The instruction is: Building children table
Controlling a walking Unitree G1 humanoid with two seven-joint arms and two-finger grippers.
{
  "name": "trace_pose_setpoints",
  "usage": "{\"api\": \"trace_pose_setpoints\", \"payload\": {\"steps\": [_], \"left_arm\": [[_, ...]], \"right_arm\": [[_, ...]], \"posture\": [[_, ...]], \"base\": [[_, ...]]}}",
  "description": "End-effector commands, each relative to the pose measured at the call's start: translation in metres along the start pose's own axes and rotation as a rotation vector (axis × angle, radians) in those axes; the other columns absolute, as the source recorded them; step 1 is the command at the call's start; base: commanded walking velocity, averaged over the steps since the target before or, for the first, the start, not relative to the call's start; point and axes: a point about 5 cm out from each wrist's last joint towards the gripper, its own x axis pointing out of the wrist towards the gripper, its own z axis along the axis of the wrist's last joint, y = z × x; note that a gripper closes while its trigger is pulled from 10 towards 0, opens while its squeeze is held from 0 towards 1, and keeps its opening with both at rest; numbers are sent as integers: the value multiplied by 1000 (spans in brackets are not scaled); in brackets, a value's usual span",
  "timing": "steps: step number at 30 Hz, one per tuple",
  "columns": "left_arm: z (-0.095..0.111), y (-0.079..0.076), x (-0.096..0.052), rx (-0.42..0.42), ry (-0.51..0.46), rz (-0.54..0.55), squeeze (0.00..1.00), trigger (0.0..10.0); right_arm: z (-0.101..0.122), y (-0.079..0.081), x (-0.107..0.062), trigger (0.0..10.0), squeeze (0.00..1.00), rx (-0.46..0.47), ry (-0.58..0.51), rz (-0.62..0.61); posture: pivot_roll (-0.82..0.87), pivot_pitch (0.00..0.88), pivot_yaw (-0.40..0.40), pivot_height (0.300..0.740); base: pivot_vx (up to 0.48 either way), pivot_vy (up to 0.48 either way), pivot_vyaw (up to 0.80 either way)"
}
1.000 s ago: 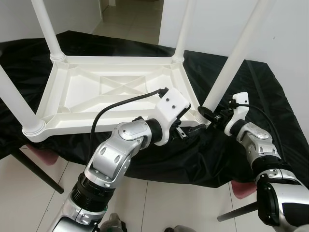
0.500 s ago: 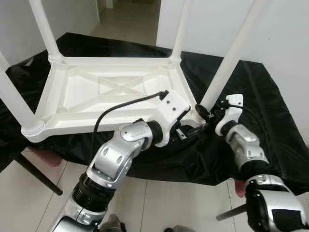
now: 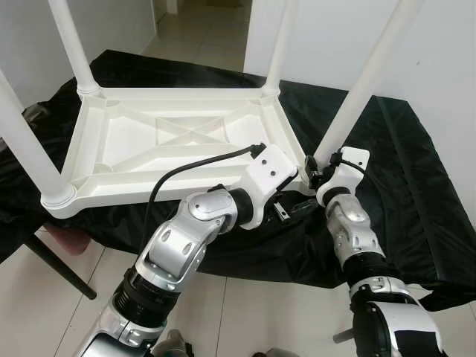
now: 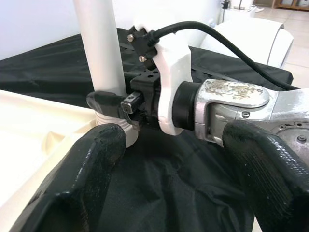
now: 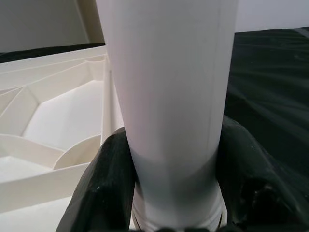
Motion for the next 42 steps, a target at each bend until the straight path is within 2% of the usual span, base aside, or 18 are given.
{"api": "trace_pose_setpoints", "payload": {"steps": [1, 3, 4, 5, 7, 13, 16, 17, 21, 22, 30, 31, 32, 36, 40, 42], "left_arm": [[-4, 1, 2, 0, 11, 25, 0, 10000], [-4, 1, 2, 0, 11, 25, 0, 10000], [-4, 1, 2, 2, 11, 23, 0, 10000], [-4, 1, 2, 2, 11, 23, 0, 10000], [-4, 1, 2, 5, 10, 22, 0, 10000], [-4, 1, 2, 5, 10, 23, 0, 10000], [-4, 0, 2, 3, 10, 25, 0, 10000], [-5, 0, 2, 2, 9, 26, 0, 10000], [-5, 0, 2, 1, 9, 26, 0, 10000], [-5, 0, 2, -1, 9, 27, 0, 10000], [-5, -1, 3, -2, 5, 27, 0, 10000], [-5, -1, 3, -3, 4, 27, 0, 10000], [-4, -1, 3, -3, 4, 27, 0, 10000], [-4, -1, 3, -4, 3, 27, 0, 10000], [-4, 0, 3, -7, 1, 34, 0, 10000], [-4, 0, 3, -7, 1, 34, 0, 10000]], "right_arm": [[-18, -9, -10, 10000, 0, -20, 71, -151], [-18, -9, -10, 10000, 0, -20, 71, -151], [-19, -4, -13, 10000, 0, -35, 69, -204], [-19, -4, -13, 10000, 0, -35, 69, -204], [-19, 13, -18, 10000, 0, -57, 56, -233], [-18, 15, -19, 10000, 0, -58, 53, -229], [-17, 10, -18, 10000, 0, -58, 52, -234], [-17, 10, -18, 10000, 820, -50, 49, -230], [-17, 10, -18, 10000, 820, -45, 47, -228], [-16, 10, -19, 10000, 1000, -36, 39, -218], [-13, 9, -20, 10000, 1000, -31, 26, -173], [-11, 6, -18, 10000, 647, -37, 19, -139], [-9, 2, -16, 10000, 0, -49, 16, -93], [-7, 0, -14, 10000, 0, -59, 15, -62], [2, -14, -7, 10000, 0, -90, 1, 98], [2, -14, -7, 10000, 0, -90, 1, 98]], "posture": [[49, 0, -58, 740], [49, 0, -58, 740], [48, 0, -57, 740], [48, 0, -57, 740], [52, 0, -58, 740], [54, 0, -62, 740], [54, 0, -65, 740], [53, 0, -67, 740], [53, 0, -67, 740], [51, 0, -69, 740], [48, 0, -70, 740], [45, 0, -70, 740], [44, 0, -71, 740], [44, 0, -71, 740], [42, 0, -70, 740], [42, 0, -70, 740]], "base": [[0, 0, 0], [0, 0, 0], [0, 0, 0], [0, 0, 0], [0, 0, 0], [0, 0, 0], [0, 0, 0], [0, 0, 0], [0, 0, 0], [0, 0, 0], [0, 0, 0], [0, 0, 0], [0, 0, 0], [0, 0, 0], [0, 0, 0], [0, 0, 0]]}}
